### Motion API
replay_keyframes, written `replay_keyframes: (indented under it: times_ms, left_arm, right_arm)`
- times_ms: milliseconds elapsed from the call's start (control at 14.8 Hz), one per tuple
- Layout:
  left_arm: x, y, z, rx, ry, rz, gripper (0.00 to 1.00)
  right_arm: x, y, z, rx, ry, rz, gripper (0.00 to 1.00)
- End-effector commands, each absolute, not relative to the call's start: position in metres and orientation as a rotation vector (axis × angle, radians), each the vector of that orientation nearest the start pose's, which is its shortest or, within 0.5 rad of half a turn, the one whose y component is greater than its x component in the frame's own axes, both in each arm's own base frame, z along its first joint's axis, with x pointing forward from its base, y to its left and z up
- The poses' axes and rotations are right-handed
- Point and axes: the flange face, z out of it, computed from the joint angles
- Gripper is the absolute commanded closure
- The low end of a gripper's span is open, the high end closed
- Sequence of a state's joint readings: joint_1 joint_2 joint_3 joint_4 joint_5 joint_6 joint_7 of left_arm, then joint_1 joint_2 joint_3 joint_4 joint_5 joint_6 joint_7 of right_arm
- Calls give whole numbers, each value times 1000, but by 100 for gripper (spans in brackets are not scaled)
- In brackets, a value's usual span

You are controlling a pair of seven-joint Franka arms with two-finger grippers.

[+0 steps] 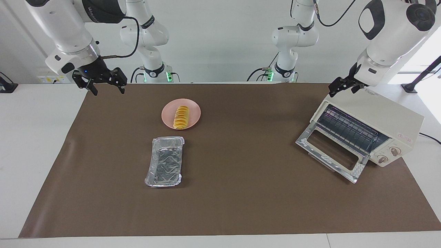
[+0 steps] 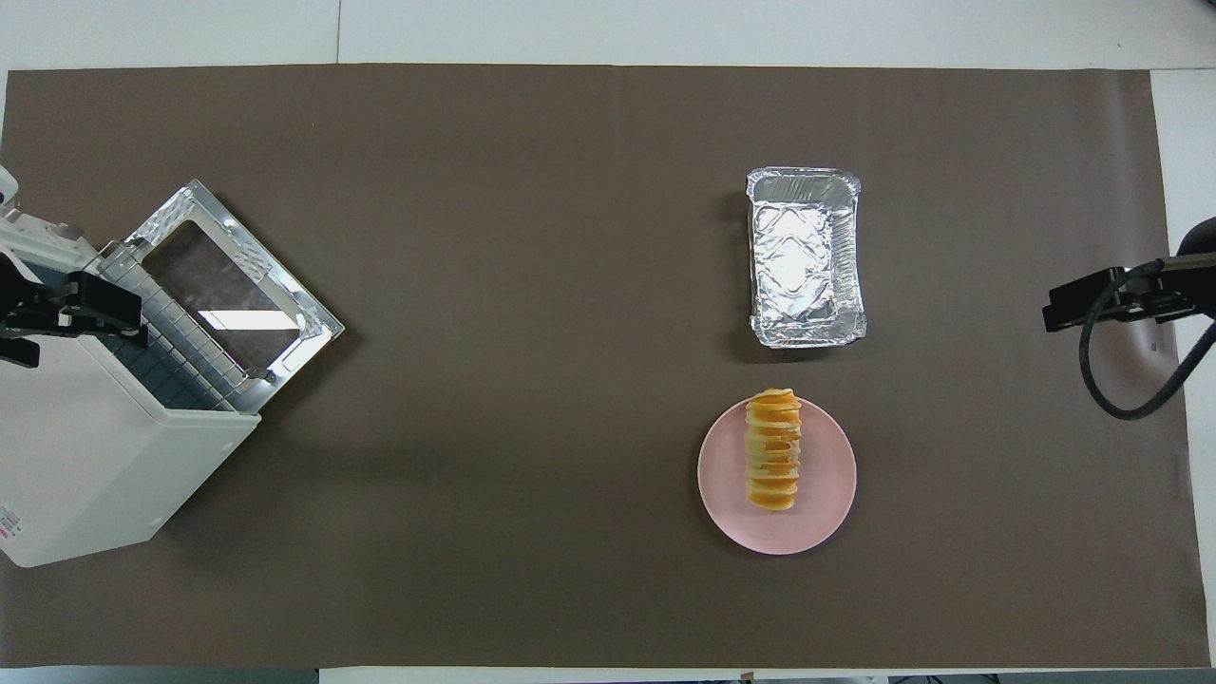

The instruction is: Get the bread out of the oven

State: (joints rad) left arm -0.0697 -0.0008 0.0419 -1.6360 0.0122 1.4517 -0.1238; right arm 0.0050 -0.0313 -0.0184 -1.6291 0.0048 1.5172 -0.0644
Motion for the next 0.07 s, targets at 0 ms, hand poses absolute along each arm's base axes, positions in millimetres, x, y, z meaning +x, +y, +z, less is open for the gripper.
replay_keyframes:
  times_ms: [0]
  left_arm:
    - [536,-11,590,-3115,-155,266,0]
  right_arm:
    - [534,-11,608,-3144,-44,119,0]
